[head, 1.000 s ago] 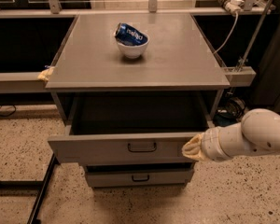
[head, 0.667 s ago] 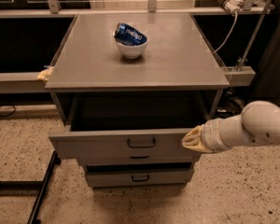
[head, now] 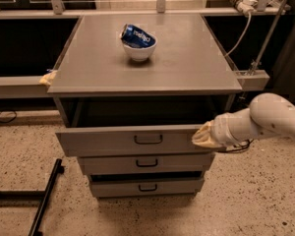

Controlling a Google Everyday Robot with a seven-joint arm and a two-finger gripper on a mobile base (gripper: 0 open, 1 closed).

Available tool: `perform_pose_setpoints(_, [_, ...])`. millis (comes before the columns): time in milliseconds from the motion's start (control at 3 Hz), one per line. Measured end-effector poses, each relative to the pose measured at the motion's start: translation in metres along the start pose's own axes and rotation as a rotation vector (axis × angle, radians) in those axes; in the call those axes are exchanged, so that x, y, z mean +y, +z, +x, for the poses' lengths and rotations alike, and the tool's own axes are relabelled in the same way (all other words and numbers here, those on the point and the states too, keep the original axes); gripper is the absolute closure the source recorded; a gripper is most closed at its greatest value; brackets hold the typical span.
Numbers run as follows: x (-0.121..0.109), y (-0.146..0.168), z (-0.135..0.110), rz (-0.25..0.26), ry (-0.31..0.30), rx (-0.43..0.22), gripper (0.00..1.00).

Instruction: Close top drawer

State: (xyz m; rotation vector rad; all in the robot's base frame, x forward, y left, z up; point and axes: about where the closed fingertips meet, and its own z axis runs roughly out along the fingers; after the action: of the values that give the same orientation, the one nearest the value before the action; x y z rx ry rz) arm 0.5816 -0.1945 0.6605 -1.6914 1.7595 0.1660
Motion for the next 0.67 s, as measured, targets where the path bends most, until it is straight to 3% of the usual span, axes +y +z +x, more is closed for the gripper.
perform_pose_setpoints(333, [-0.008,0.004,0.005,-0.002,-0.001,0.008,1.0])
perform_pose_setpoints(667, [-0.036,0.025,0.021,-0.03,-0.004,0.068,1.0])
